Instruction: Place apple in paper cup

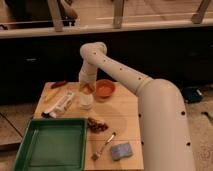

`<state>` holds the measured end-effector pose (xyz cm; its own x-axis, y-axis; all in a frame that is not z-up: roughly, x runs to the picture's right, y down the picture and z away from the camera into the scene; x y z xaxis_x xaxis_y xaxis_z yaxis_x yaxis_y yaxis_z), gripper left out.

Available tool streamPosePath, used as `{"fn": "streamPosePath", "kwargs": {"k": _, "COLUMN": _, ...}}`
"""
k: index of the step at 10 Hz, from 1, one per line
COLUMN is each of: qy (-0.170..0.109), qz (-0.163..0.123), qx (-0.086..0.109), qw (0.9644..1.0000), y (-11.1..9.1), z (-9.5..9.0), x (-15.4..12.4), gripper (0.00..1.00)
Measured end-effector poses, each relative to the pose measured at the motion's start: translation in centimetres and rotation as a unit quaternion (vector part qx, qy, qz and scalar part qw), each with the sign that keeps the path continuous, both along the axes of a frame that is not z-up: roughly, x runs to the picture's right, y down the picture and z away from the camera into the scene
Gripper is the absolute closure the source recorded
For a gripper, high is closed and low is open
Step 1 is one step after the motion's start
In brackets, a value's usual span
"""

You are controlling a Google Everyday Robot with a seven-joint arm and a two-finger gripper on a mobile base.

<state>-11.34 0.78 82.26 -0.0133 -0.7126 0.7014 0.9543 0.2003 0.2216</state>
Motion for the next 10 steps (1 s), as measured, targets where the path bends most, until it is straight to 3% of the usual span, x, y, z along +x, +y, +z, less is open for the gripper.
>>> {"fn": "streamPosePath", "kwargs": {"k": 10, "qy": -0.018, "qz": -0.007, "qx": -0.006, "qw": 0.9998, "y": 0.45, "z": 0.19, "x": -0.58, "gripper": 0.78}}
